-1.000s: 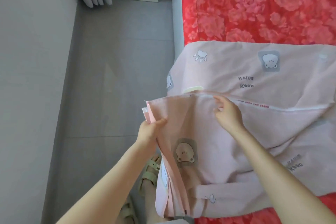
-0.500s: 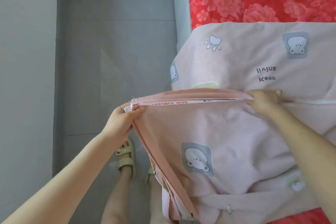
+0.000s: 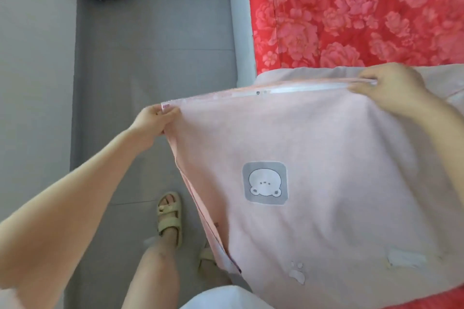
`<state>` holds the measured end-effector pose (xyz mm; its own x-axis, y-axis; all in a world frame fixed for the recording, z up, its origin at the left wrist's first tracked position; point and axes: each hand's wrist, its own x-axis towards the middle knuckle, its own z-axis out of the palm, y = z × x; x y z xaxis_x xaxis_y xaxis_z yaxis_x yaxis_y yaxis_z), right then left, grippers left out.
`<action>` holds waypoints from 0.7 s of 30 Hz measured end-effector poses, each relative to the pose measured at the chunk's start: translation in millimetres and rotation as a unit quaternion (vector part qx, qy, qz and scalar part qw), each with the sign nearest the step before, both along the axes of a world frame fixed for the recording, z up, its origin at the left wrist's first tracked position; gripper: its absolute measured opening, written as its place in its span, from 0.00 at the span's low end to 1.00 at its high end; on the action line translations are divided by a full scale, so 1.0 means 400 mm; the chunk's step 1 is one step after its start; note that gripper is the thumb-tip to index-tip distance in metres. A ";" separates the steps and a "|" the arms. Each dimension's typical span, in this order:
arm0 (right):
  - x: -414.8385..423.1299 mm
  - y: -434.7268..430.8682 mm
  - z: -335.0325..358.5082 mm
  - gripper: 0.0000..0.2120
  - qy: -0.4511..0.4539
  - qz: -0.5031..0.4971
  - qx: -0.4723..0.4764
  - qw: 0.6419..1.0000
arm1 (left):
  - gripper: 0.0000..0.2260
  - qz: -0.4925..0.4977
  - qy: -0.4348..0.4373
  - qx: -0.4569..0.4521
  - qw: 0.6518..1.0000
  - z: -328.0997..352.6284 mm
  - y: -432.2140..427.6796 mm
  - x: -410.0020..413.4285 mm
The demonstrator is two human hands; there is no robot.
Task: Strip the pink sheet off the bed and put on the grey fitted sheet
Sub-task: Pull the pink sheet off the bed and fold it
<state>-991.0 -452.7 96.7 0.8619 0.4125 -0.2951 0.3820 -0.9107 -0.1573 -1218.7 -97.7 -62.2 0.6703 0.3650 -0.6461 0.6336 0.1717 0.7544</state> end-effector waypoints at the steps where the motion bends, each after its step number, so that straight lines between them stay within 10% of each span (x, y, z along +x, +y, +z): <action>1: 0.023 0.015 -0.027 0.10 -0.021 -0.006 -0.016 1.000 | 0.05 0.015 0.011 0.003 1.000 -0.027 -0.006 0.021; 6: 0.104 0.064 -0.122 0.12 -0.019 -0.039 -0.043 0.998 | 0.08 0.067 0.065 0.009 0.996 -0.149 0.004 0.130; 11: 0.145 0.125 -0.227 0.08 0.016 -0.005 -0.149 0.989 | 0.07 -0.102 0.154 0.098 0.978 -0.272 0.007 0.148; 17: 0.166 0.147 -0.294 0.09 -0.017 0.017 -0.158 0.987 | 0.11 -0.310 0.107 0.178 0.928 -0.325 0.016 0.220; 21: 0.185 0.125 -0.229 0.15 -0.082 0.090 -0.149 0.981 | 0.16 -0.270 0.061 0.230 0.933 -0.348 0.071 0.274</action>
<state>-917.0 -402.9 4.9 0.8289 0.4784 -0.2898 0.5385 -0.8226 0.1824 -1109.0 -69.3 -201.3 0.7682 0.2530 -0.5881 0.6204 -0.5210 0.5862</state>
